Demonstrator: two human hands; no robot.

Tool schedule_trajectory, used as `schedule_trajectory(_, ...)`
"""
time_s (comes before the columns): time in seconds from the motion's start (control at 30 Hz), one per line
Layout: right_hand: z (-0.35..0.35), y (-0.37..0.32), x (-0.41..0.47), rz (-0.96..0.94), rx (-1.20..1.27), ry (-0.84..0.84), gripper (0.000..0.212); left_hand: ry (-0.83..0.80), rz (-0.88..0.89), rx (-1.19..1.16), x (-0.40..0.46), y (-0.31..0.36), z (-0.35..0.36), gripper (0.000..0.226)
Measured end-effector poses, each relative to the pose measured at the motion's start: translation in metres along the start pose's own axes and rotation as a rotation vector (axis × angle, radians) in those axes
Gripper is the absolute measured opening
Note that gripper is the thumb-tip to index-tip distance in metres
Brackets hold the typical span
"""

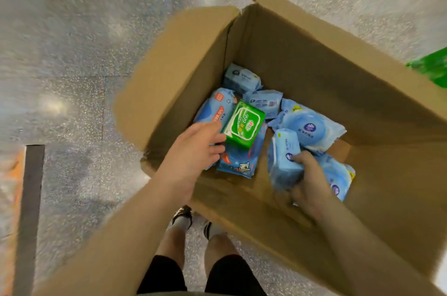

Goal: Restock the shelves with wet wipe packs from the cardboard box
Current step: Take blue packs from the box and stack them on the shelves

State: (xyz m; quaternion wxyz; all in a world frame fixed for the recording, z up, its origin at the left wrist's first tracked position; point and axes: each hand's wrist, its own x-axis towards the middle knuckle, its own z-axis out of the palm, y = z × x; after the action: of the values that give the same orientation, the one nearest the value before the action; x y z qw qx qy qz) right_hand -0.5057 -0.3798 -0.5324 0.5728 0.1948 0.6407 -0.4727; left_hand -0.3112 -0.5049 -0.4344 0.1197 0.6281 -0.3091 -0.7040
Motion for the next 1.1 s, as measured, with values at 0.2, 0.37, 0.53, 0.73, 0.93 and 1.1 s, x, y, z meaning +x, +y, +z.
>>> schedule_trajectory(0.2, 0.067, -0.012, -0.097, 0.021, -0.042, -0.512, 0.045, -0.239, -0.154, -0.208, -0.012, -0.003, 0.008, 0.056)
schedule_trajectory(0.37, 0.091, -0.033, -0.032, -0.516, -0.798, -0.165, 0.031, -0.12, -0.076, -0.309, 0.007, 0.002, -0.017, 0.056)
schedule_trajectory(0.53, 0.094, -0.071, 0.128, -0.846, -1.564, 0.13, 0.043, -0.108, -0.079, -0.177, 0.032, 0.004, -0.024, 0.028)
schedule_trajectory(0.73, 0.114, -0.09, 0.189, -0.576, -1.98, 0.149, 0.063, -0.074, -0.128, -0.151, 0.04, -0.001, -0.034, 0.025)
schedule_trajectory(0.93, 0.081, -0.08, 0.18, -0.752, -1.979, 0.107, 0.055, -0.098, -0.063, -0.159, 0.036, 0.002, -0.027, 0.053)
schedule_trajectory(1.1, 0.077, -0.077, 0.186, -0.736, -1.9, 0.039, 0.065, -0.089, -0.053, -0.179, 0.034, -0.006, -0.025, 0.041)
